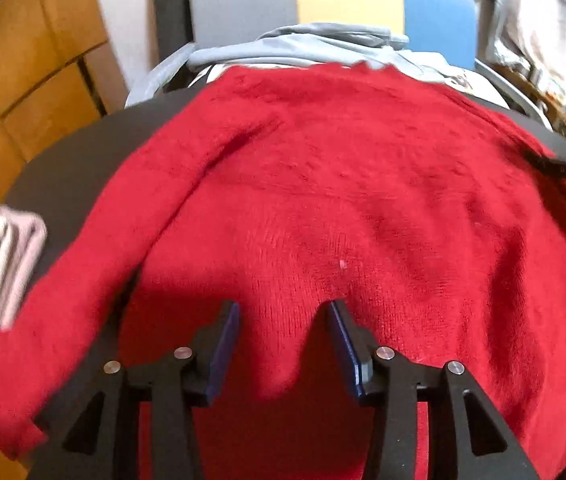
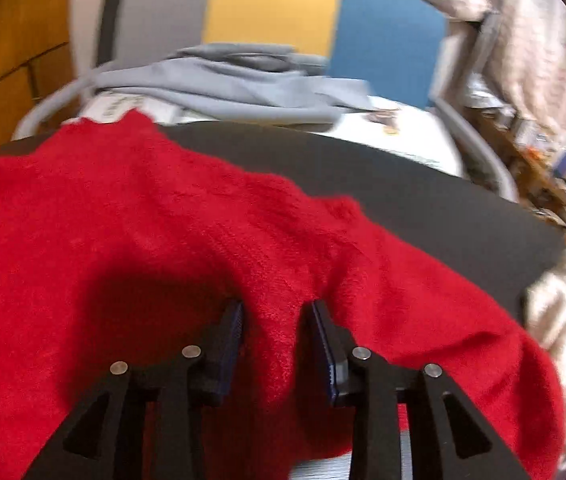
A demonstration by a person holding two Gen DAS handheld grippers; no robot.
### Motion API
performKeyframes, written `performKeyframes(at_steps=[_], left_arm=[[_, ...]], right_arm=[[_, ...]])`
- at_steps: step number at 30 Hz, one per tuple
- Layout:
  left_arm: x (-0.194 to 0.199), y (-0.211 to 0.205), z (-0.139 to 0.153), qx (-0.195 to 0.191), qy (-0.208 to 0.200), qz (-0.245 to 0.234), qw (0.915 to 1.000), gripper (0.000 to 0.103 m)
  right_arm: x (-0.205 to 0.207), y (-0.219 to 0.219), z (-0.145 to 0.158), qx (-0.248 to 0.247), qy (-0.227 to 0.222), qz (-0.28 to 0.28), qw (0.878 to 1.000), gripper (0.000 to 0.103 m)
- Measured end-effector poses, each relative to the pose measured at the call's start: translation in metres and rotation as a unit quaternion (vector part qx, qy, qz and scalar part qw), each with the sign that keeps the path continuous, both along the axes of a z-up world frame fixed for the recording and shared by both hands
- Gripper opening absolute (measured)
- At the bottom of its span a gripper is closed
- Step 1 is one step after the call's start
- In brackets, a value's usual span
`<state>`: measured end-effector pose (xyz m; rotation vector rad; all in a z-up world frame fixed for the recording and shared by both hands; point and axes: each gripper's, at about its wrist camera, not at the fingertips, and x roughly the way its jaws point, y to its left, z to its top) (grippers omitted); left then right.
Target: Fold clothes
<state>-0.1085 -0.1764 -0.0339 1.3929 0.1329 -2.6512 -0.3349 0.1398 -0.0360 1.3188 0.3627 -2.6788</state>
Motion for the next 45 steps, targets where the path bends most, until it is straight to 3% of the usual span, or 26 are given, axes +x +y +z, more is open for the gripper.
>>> performKeyframes(at_steps=[4,6,7,10,12,14,16,17,20,22,24,28,35,36,37,38,40,45], left_arm=[[-0.001,0.013,-0.004,0.015,0.006,0.009,0.9998,0.048],[-0.001,0.02,-0.006,0.023,0.009,0.013,0.9996,0.048],[-0.001,0.023,-0.007,0.027,0.01,0.015,0.9995,0.048],[0.02,-0.004,-0.004,0.024,0.025,0.066,0.9972,0.048],[0.035,-0.024,-0.002,0.021,0.036,0.101,0.994,0.049],[0.061,-0.055,0.003,-0.008,0.046,0.144,0.9884,0.054],[0.089,-0.086,0.006,-0.049,0.055,0.181,0.9808,0.071],[0.103,-0.101,0.007,-0.07,0.059,0.198,0.9758,0.074],[0.116,-0.113,0.001,-0.102,0.056,0.185,0.9759,0.078],[0.124,-0.12,-0.004,-0.122,0.053,0.173,0.9759,0.088],[0.131,-0.127,-0.009,-0.142,0.05,0.161,0.9753,0.089],[0.147,-0.141,-0.019,-0.182,0.044,0.138,0.9725,0.09],[0.11,-0.141,-0.027,-0.15,0.018,0.093,0.9841,0.089],[0.105,-0.141,-0.028,-0.145,0.014,0.087,0.9855,0.077],[0.1,-0.14,-0.029,-0.141,0.01,0.08,0.9868,0.043],[0.094,-0.14,-0.03,-0.136,0.006,0.074,0.988,0.03],[0.091,-0.146,-0.012,-0.1,0.007,0.067,0.9927,0.017],[0.093,-0.177,0.067,-0.028,0.051,0.067,0.996,0.016]], right_arm=[[-0.005,0.015,0.006,0.011,-0.005,-0.018,1.0,0.035],[0.007,-0.001,0.02,0.067,0.002,-0.024,0.997,0.035],[0.019,-0.014,0.029,0.081,0.028,-0.017,0.996,0.036],[0.07,-0.058,0.053,0.036,0.071,0.064,0.995,0.037],[0.101,-0.089,0.047,0.015,0.057,0.113,0.992,0.037],[0.129,-0.117,0.039,-0.004,0.043,0.146,0.988,0.037],[0.148,-0.135,0.025,-0.02,0.028,0.154,0.988,0.037],[0.152,-0.14,0.017,-0.024,0.019,0.153,0.988,0.037],[0.16,-0.137,0.008,-0.032,0.033,0.133,0.99,0.041],[0.157,-0.134,0.008,-0.052,0.025,0.122,0.991,0.042],[0.157,-0.128,0.007,-0.076,0.02,0.107,0.991,0.043],[0.162,-0.13,0.005,-0.07,0.027,0.103,0.992,0.044],[0.168,-0.143,0.002,-0.025,0.051,0.098,0.993,0.047],[0.169,-0.144,0.002,-0.019,0.055,0.098,0.994,0.047],[0.168,-0.145,0.002,-0.015,0.057,0.097,0.994,0.048],[0.168,-0.146,0.002,-0.01,0.059,0.097,0.993,0.048],[0.167,-0.146,0.001,-0.009,0.06,0.097,0.993,0.049],[0.165,-0.142,0.001,-0.018,0.056,0.094,0.994,0.05]])
